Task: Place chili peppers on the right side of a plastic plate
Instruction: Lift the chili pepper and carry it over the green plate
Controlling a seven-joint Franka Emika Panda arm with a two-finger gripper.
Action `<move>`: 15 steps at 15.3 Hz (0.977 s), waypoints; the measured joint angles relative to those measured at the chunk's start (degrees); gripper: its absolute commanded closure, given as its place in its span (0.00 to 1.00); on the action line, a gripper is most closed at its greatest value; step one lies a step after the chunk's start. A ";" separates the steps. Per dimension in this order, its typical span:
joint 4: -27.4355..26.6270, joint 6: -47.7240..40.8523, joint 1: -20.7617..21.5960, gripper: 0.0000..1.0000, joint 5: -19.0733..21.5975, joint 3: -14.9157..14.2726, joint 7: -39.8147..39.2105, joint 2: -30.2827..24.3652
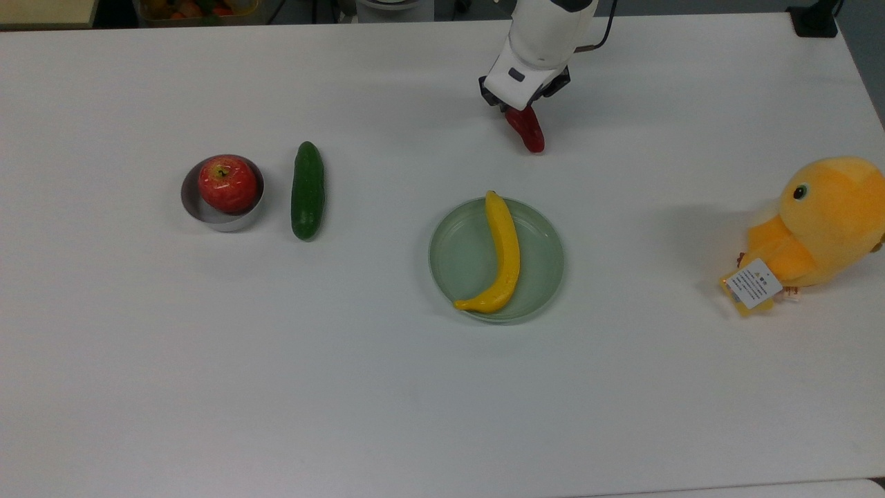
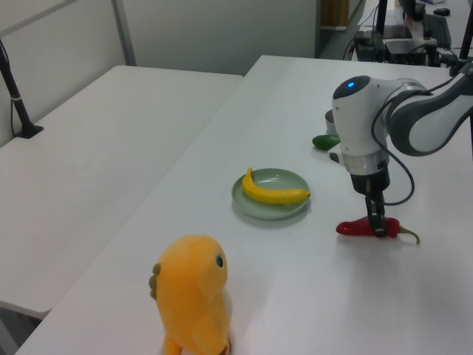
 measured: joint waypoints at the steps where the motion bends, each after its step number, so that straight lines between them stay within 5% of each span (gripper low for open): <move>1: 0.53 0.00 -0.22 0.89 -0.27 0.00 0.06 -0.14; 9: 8.11 0.36 -5.44 0.89 -6.91 -1.01 0.22 -1.16; 13: 10.22 8.07 -7.56 0.89 -8.21 -3.34 0.20 -1.10; 15: 10.31 10.67 -8.24 0.89 -11.93 -3.98 0.20 -0.68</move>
